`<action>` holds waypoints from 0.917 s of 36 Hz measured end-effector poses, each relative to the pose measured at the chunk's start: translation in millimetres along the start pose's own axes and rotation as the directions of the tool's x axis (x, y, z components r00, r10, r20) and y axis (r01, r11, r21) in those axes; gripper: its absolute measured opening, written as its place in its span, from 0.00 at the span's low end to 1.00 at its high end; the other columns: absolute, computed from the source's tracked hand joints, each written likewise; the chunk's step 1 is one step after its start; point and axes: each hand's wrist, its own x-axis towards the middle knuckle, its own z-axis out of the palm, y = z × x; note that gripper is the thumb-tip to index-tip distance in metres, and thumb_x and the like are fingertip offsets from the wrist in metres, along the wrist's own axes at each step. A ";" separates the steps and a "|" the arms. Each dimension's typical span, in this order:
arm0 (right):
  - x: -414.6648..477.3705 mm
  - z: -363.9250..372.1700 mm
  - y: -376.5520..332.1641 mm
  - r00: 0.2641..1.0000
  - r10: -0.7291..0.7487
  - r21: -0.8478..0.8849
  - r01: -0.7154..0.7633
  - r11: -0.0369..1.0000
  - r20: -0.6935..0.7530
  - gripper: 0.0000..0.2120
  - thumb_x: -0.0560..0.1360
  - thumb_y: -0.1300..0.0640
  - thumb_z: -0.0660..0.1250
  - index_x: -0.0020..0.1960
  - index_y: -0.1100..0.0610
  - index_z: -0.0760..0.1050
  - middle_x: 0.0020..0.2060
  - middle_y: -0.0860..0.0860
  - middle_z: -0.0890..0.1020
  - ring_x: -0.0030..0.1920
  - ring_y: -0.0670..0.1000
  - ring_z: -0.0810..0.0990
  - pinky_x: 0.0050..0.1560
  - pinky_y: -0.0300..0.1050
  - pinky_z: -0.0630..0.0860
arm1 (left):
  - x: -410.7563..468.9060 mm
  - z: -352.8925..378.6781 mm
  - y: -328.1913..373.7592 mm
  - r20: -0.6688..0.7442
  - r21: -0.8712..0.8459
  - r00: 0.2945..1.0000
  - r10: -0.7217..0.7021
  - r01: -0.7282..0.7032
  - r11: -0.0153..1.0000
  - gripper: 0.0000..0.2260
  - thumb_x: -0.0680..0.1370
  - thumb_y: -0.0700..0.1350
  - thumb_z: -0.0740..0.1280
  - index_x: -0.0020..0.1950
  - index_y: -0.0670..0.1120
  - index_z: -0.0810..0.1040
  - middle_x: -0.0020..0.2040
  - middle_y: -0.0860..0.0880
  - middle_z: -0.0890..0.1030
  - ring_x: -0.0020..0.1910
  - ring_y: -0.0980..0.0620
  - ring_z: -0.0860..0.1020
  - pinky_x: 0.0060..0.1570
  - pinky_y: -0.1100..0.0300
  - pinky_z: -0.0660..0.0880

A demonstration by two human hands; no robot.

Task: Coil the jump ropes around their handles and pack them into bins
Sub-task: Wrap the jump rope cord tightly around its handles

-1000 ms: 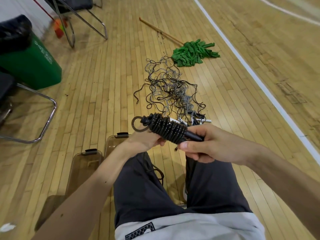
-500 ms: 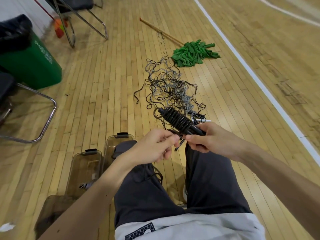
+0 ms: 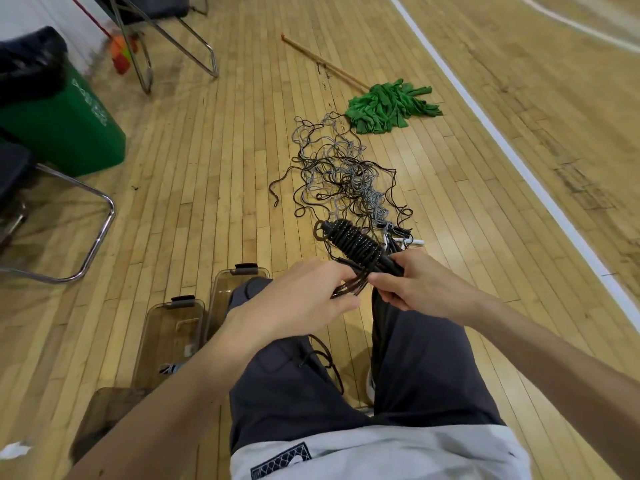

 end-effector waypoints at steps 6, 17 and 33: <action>6.1 3.3 4.9 0.996 0.081 -0.024 -0.082 0.996 -0.023 0.10 0.81 0.58 0.66 0.42 0.58 0.73 0.30 0.50 0.76 0.24 0.41 0.73 0.28 0.35 0.69 | 1.6 -1.6 3.6 -0.036 0.242 0.999 0.016 -0.007 0.970 0.09 0.83 0.50 0.63 0.57 0.48 0.79 0.39 0.54 0.75 0.39 0.53 0.75 0.42 0.56 0.75; -0.8 2.2 -1.0 0.910 0.300 -0.204 -0.248 0.947 0.287 0.09 0.79 0.61 0.67 0.41 0.56 0.72 0.26 0.48 0.74 0.26 0.47 0.69 0.27 0.38 0.65 | 14.3 -36.4 17.1 0.027 0.516 0.992 0.126 -0.122 0.848 0.17 0.80 0.61 0.62 0.48 0.49 0.80 0.35 0.55 0.73 0.34 0.58 0.71 0.32 0.61 0.65; -38.9 -1.8 -28.9 0.766 0.125 -0.330 0.119 0.936 0.631 0.13 0.81 0.55 0.68 0.39 0.59 0.75 0.30 0.48 0.74 0.33 0.48 0.70 0.38 0.41 0.68 | 34.5 -55.7 17.8 0.153 -0.075 0.964 0.219 -0.210 0.975 0.14 0.67 0.57 0.79 0.38 0.48 0.85 0.34 0.49 0.83 0.36 0.51 0.79 0.42 0.46 0.78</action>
